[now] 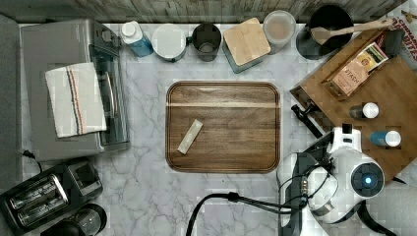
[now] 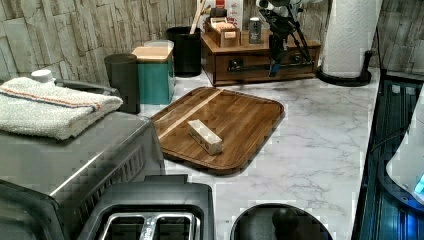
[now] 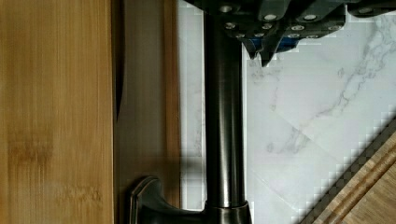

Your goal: Close the drawer.

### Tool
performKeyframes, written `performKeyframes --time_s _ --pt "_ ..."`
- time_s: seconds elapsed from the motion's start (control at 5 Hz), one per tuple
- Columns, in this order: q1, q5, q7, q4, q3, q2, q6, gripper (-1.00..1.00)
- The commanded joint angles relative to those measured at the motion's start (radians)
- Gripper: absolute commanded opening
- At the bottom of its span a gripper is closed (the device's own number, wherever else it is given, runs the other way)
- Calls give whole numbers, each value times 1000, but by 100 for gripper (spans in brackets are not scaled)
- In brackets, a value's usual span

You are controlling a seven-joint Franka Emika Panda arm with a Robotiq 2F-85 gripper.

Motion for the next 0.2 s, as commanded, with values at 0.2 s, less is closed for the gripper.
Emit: performKeyframes --time_s 0.2 --pt "-7 24 -87 181 16 -12 113 -100"
